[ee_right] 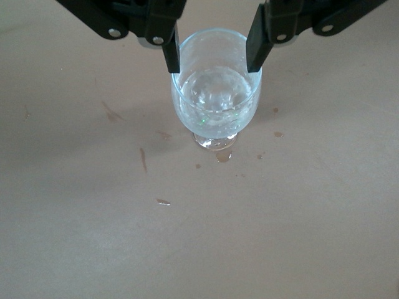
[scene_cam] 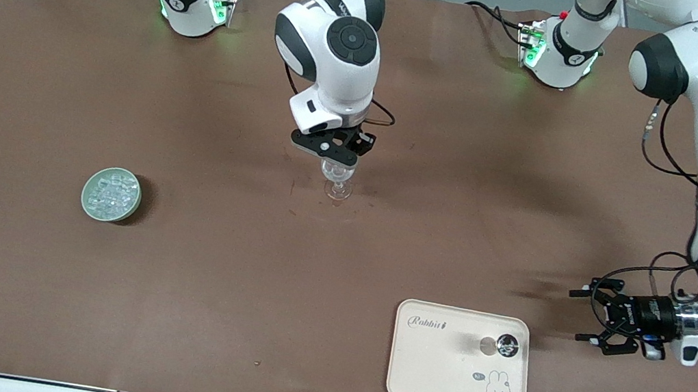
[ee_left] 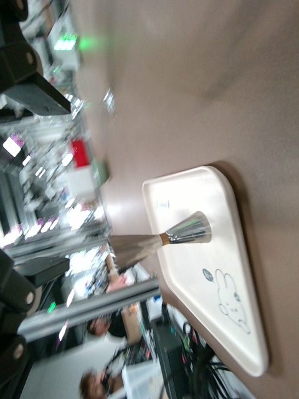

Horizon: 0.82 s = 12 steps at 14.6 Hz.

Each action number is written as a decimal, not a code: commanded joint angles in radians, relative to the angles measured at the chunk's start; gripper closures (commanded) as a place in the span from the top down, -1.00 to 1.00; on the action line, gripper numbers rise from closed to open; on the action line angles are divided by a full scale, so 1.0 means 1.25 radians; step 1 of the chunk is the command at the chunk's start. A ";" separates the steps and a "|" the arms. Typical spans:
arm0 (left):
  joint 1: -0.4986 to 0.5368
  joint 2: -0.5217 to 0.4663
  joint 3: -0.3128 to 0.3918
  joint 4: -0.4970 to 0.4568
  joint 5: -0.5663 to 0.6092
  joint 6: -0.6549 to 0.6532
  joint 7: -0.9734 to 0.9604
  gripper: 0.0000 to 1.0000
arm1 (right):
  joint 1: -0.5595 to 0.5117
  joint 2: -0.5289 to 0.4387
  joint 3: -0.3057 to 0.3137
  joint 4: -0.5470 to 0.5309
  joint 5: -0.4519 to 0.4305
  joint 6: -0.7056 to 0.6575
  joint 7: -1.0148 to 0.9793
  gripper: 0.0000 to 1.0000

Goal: Pour wine and add ice with both arms
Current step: 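Release the jigger with the left gripper while the right gripper withdraws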

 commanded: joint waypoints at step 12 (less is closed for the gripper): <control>-0.019 -0.278 -0.032 0.074 0.661 0.024 0.605 1.00 | -0.070 -0.129 -0.012 0.004 -0.015 -0.099 -0.029 1.00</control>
